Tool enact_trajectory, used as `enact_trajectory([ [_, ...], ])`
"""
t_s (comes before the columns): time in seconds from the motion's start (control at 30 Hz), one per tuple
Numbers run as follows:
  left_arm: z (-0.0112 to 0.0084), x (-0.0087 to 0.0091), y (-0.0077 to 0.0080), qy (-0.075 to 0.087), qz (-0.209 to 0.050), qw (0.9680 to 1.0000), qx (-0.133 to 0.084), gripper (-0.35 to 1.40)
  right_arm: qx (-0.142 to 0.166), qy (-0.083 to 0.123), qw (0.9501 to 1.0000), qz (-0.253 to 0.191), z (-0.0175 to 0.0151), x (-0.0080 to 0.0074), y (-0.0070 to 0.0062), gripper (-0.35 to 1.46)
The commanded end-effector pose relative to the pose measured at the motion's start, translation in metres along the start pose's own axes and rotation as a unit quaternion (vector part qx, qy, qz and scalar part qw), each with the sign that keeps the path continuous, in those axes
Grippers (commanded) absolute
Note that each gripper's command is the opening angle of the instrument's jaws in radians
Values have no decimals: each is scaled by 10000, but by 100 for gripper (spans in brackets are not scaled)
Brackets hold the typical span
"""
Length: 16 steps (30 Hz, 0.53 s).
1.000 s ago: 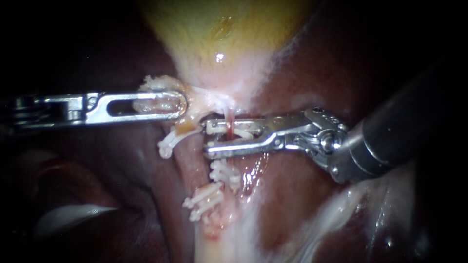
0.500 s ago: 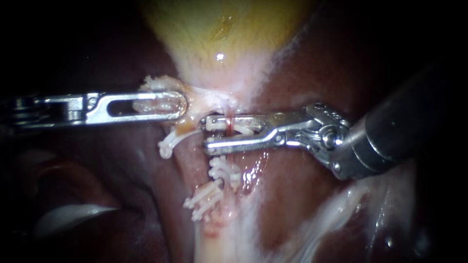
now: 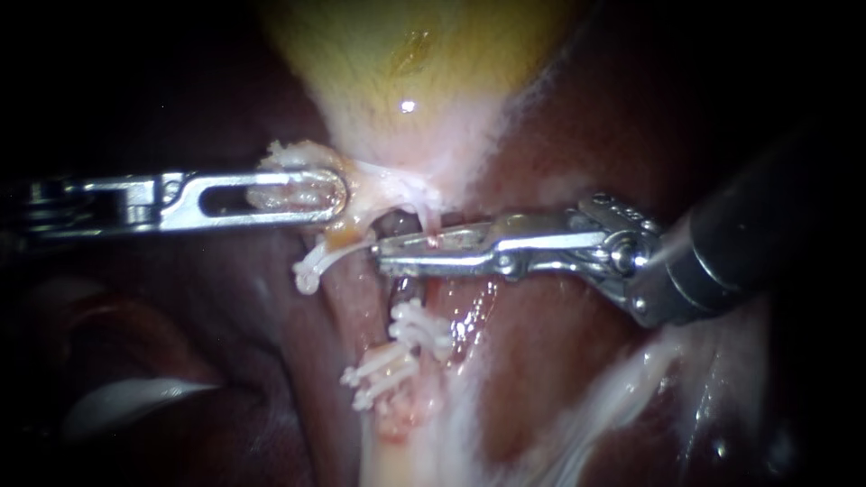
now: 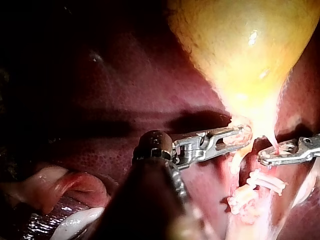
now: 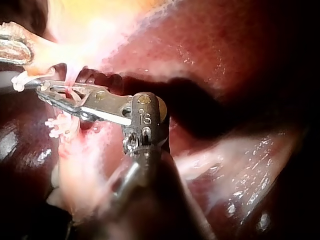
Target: Clipping third clip right tube
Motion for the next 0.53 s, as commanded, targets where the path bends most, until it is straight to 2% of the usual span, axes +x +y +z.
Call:
enact_trajectory([
  [0.03,0,0,0,0,0,10000,-1,-35,-6,2,10000,-6,1,0,-1,-35],
  [0.53,1,1,0,-5,3,10000,-5,-35,-8,3,10000,-4,1,1,-1,-35],
])
